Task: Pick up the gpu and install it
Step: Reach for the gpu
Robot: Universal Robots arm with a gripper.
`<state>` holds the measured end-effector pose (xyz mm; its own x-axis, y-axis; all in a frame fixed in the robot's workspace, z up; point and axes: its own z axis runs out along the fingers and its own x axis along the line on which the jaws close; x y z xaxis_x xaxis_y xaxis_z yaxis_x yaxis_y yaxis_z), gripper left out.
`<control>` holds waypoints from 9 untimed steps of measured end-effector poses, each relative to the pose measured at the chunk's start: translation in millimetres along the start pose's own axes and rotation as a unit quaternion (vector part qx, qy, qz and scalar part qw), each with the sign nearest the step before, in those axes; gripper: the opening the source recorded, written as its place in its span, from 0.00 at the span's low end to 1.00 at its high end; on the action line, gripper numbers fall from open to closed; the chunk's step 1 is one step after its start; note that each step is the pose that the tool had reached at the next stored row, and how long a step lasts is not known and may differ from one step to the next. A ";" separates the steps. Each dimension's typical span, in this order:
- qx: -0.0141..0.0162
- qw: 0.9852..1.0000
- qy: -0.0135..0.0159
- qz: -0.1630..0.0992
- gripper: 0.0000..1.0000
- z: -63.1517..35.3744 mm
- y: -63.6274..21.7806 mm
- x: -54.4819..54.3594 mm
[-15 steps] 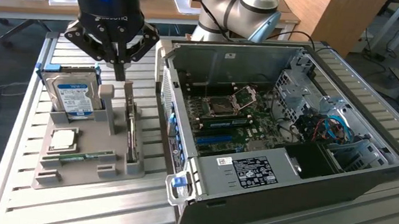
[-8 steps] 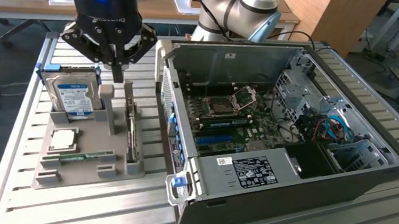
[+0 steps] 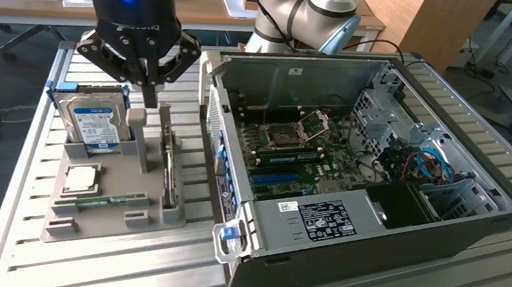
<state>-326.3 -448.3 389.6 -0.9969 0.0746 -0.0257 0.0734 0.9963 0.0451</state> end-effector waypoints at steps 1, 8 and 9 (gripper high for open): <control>0.000 1.000 0.000 0.000 0.11 0.0 -0.2 0.9; 0.000 1.000 0.000 0.000 0.11 0.2 -1.1 5.4; 0.000 1.000 0.000 0.000 0.11 0.2 -1.1 5.4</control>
<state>-331.8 -449.0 389.2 -0.9969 0.0743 -0.0257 0.0731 0.9963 0.0452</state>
